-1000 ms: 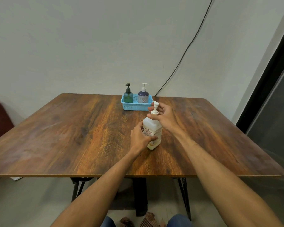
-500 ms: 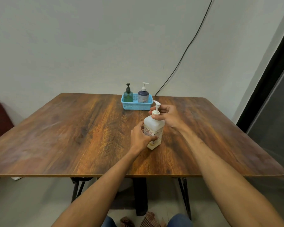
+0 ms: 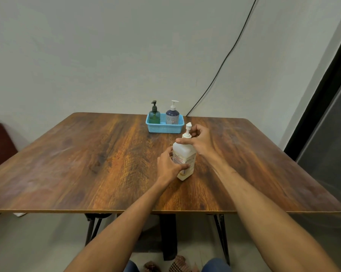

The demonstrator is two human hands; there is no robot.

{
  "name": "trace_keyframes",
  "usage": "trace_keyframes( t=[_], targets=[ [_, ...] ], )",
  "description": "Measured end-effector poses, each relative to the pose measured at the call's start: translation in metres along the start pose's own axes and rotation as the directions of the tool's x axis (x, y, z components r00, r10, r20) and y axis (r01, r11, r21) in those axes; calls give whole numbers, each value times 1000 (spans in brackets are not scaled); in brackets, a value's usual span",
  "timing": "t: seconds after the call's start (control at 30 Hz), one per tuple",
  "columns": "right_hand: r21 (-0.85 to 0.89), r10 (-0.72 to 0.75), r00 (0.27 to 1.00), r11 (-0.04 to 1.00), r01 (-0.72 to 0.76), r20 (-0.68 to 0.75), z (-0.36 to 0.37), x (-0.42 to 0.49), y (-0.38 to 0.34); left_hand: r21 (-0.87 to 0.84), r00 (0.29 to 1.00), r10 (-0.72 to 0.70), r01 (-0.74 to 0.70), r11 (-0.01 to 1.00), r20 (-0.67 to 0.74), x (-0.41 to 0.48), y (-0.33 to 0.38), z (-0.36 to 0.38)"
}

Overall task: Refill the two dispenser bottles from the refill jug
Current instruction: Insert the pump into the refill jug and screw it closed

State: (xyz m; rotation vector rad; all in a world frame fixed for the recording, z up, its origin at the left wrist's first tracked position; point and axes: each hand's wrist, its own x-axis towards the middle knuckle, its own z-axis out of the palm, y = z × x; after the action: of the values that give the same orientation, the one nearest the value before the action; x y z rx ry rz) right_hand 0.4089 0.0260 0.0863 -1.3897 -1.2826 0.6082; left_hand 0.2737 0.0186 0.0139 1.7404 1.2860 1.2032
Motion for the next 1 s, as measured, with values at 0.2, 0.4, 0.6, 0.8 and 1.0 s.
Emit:
trace_keyframes(
  t=[0.2, 0.4, 0.6, 0.8, 1.0],
  targets=[
    [101, 6, 993, 995, -18, 114, -1, -1, -1, -12, 1000, -4, 4, 1000, 4, -2, 0, -2],
    [32, -19, 1000, 999, 19, -1, -4, -2, 2, -5, 1000, 2, -2, 1000, 11, -2, 2, -1],
    [42, -31, 996, 999, 28, 78, -4, -1, 0, 0, 1000, -12, 12, 1000, 5, -1, 2, -2],
    [82, 10, 999, 997, -12, 32, -12, -2, 2, 7, 1000, 0, 0, 1000, 4, -1, 0, 0],
    [-5, -20, 1000, 1000, 20, 16, -1, -1, 0, 7, 1000, -8, 8, 1000, -1, -1, 2, 0]
  ],
)
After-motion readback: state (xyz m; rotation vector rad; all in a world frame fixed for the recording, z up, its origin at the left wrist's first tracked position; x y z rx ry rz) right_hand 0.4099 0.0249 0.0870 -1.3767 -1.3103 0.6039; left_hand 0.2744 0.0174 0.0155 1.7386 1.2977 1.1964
